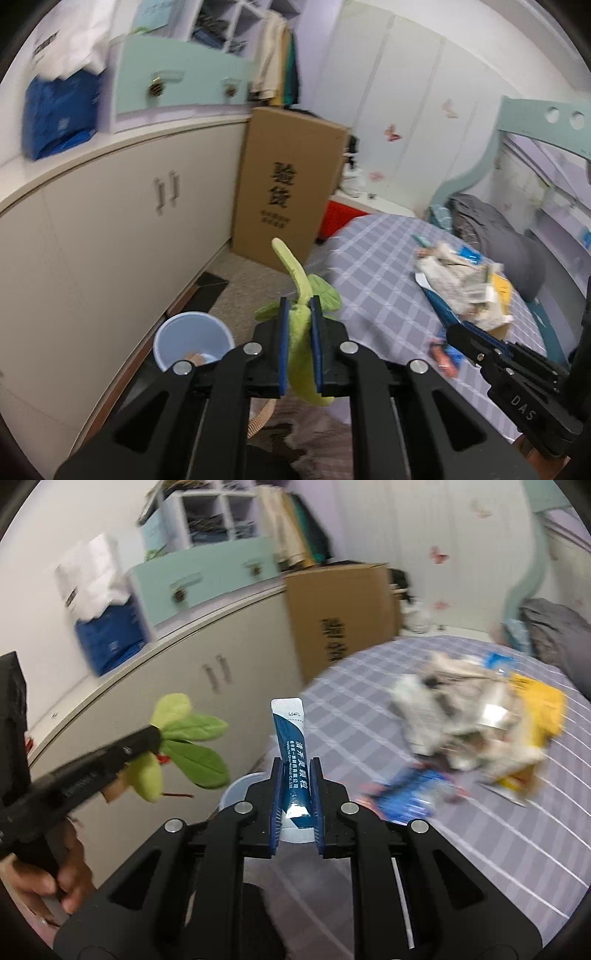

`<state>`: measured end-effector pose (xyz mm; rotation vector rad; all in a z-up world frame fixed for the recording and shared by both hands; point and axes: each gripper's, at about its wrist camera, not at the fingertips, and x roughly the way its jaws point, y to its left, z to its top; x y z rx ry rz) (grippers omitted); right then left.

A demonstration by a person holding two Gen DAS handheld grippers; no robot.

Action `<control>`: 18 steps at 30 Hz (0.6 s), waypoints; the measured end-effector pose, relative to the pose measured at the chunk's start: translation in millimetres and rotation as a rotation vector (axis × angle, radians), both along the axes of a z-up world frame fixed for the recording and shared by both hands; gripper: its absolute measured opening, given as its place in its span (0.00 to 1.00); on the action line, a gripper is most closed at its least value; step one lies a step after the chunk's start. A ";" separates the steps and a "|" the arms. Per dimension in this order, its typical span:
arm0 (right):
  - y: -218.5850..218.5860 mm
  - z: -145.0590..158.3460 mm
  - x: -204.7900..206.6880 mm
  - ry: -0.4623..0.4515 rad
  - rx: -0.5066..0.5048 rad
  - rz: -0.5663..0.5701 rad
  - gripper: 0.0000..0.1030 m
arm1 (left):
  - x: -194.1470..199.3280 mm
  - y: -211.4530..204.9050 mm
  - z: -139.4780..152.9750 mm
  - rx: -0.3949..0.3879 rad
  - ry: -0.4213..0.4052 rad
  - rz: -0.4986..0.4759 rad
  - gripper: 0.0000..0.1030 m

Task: Collect trash
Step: 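Carry the tube and leaf toy to the wastebasket and release both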

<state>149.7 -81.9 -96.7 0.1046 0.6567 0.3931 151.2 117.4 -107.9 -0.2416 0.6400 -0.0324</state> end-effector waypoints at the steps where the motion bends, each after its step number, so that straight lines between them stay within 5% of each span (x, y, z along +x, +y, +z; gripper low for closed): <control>1: 14.8 -0.8 6.5 0.004 0.000 0.029 0.14 | 2.5 9.0 -3.7 -0.001 0.009 0.017 0.10; 11: 142.2 -33.5 68.8 0.067 -0.005 0.232 0.14 | 38.4 124.8 -60.8 -0.009 0.140 0.232 0.10; 18: 206.3 -75.0 127.3 0.071 0.000 0.256 0.18 | 67.5 184.4 -97.5 0.028 0.234 0.339 0.10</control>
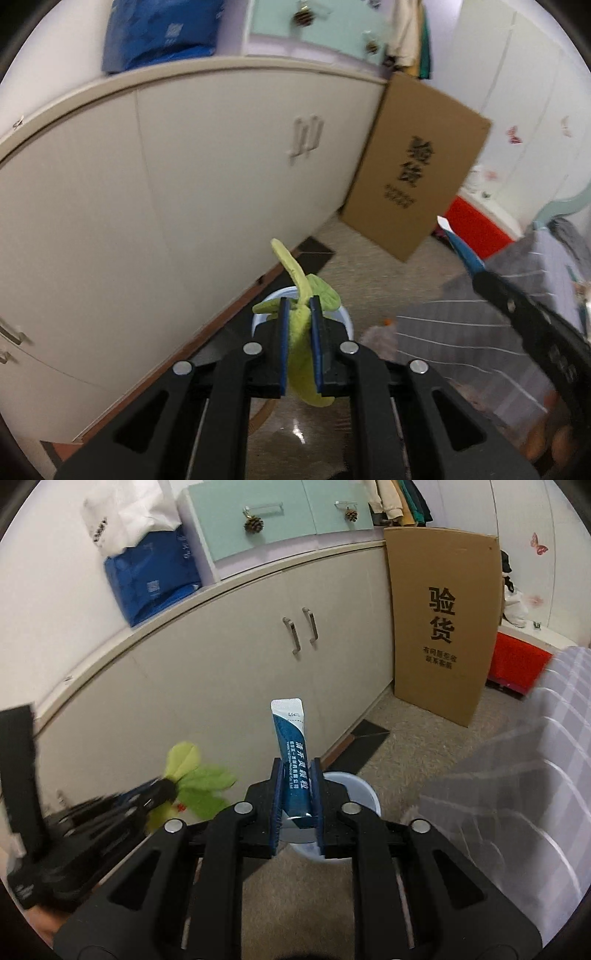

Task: Collect trash
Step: 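Carry the tube and leaf toy to the wastebasket and release both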

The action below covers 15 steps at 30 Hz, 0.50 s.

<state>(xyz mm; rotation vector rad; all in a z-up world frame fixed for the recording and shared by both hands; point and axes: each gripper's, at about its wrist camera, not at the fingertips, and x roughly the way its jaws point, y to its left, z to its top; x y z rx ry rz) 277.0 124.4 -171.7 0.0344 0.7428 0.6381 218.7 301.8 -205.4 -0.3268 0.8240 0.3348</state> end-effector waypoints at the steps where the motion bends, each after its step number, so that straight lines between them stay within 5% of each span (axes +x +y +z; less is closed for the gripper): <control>1: 6.5 -7.5 8.0 -0.006 -0.009 0.004 0.33 | 4.5 6.0 -5.2 0.005 0.018 0.011 0.10; 2: 14.0 -16.9 17.6 -0.007 -0.043 -0.010 0.65 | 6.8 10.8 -9.0 0.007 0.028 0.017 0.10; 3: 18.8 -25.4 25.9 0.001 -0.076 -0.037 0.71 | 10.0 15.1 -13.0 0.008 0.039 0.027 0.10; 15: 15.5 -44.9 26.4 0.045 -0.102 -0.071 0.73 | 29.2 11.8 -42.3 -0.036 0.091 -0.010 0.10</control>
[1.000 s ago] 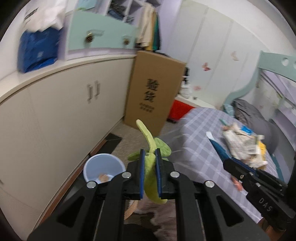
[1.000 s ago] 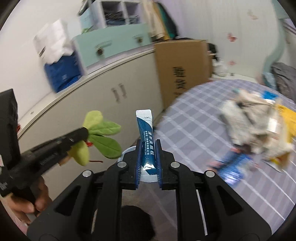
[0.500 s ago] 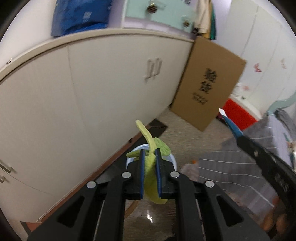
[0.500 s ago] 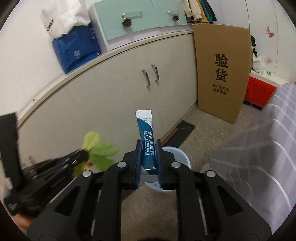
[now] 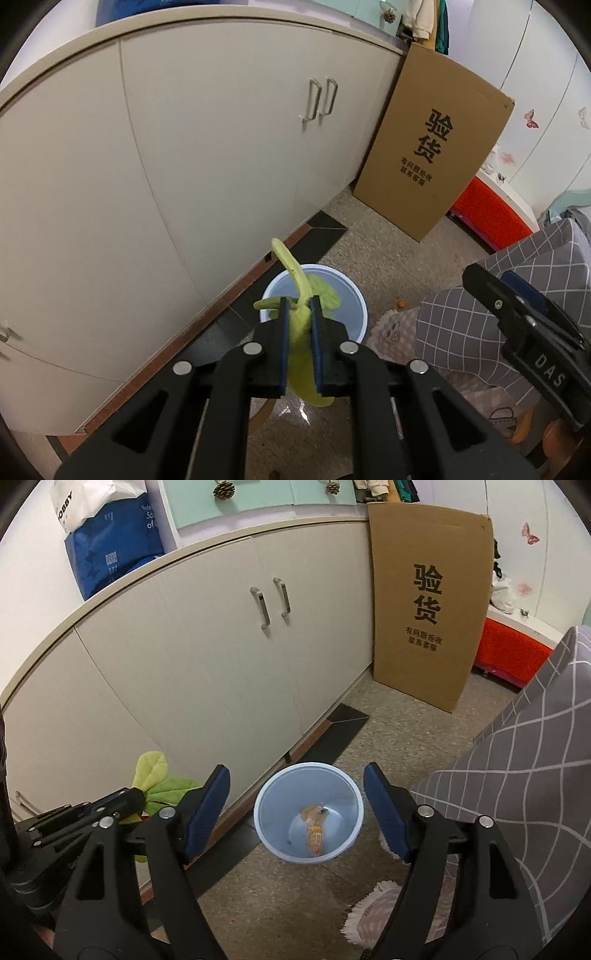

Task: Collect trash
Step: 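Carry the tube and leaf toy to the wastebasket and release both, then move both open grippers back toward the table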

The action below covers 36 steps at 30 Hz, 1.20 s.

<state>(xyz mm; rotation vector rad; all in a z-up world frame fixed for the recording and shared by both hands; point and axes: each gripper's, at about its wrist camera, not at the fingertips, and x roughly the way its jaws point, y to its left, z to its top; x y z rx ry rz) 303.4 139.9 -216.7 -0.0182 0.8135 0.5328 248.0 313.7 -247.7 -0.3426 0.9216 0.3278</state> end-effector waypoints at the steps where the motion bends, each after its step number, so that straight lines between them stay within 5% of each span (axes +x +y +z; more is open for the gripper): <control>1: -0.5 -0.4 -0.2 -0.003 -0.006 -0.005 0.73 | 1.2 -1.5 -1.2 -0.001 0.002 -0.005 0.10; 16: -25.7 24.4 12.6 -0.120 0.052 -0.152 0.75 | 72.8 -21.7 5.0 -0.012 -0.007 -0.124 0.13; 18: -33.4 29.1 14.5 -0.135 0.081 -0.186 0.76 | 84.5 -21.8 9.0 -0.021 -0.020 -0.124 0.28; 19: -35.2 30.4 15.1 -0.139 0.084 -0.196 0.76 | 88.5 -20.7 9.4 -0.019 -0.011 -0.109 0.62; 20: -37.3 30.8 16.5 -0.136 0.088 -0.203 0.76 | 90.6 -18.1 11.1 -0.022 -0.008 -0.083 0.73; 29: -42.0 31.0 14.4 -0.089 0.101 -0.194 0.76 | 63.4 -17.5 26.2 -0.019 -0.045 -0.041 0.73; 36: -47.2 56.7 -8.8 -0.110 0.129 -0.162 0.76 | 23.5 -22.9 64.6 -0.023 -0.124 -0.016 0.73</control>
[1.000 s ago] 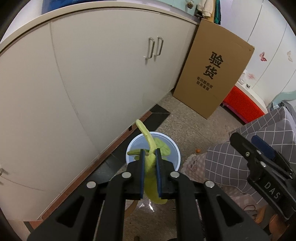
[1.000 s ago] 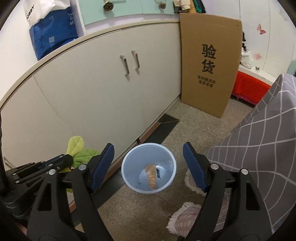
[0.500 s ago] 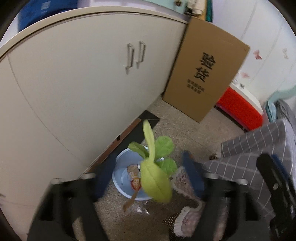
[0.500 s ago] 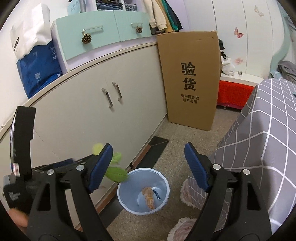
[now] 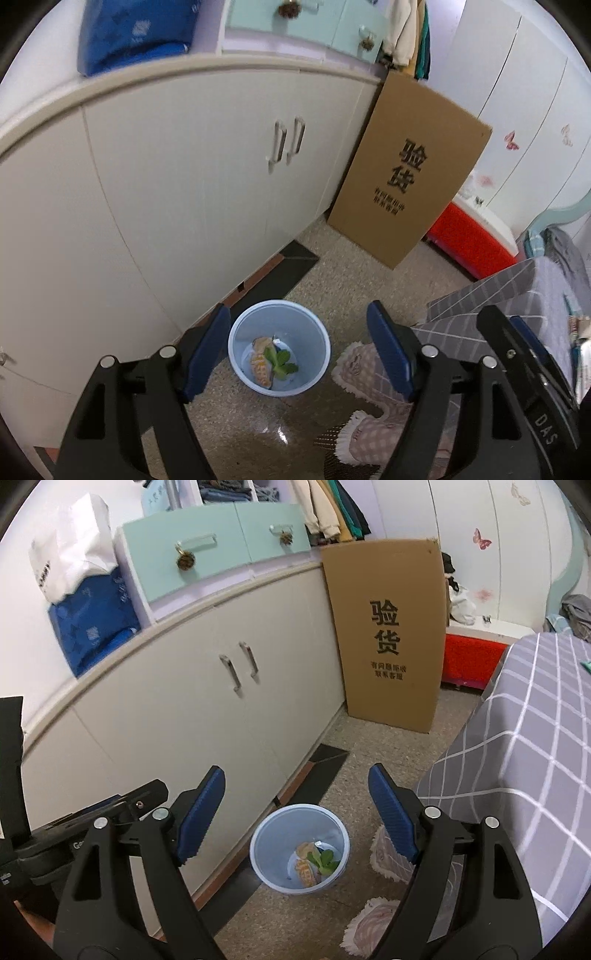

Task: Collect trash
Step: 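Move both open grippers back toward the table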

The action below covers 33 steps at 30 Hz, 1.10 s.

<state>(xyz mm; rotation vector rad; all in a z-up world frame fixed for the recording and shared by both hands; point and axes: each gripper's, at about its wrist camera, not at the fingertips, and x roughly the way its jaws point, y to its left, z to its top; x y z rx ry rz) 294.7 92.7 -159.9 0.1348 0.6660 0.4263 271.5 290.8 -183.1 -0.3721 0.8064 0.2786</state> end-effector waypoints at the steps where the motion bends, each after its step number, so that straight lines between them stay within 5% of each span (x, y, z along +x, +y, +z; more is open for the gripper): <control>1: -1.6 4.5 -3.7 -0.004 0.006 0.004 0.76 | -4.8 -1.9 6.1 0.002 -0.012 -0.001 0.73; 9: -53.7 56.4 -51.9 -0.083 0.071 -0.028 0.77 | -49.5 -51.1 62.2 0.040 -0.136 -0.068 0.73; 16: -129.8 83.6 -90.5 -0.144 0.068 -0.150 0.79 | -70.7 -141.1 94.2 0.062 -0.198 -0.244 0.75; 33: -327.3 58.0 -153.8 -0.054 0.041 -0.483 0.83 | -76.0 -341.7 62.8 0.145 -0.079 -0.660 0.78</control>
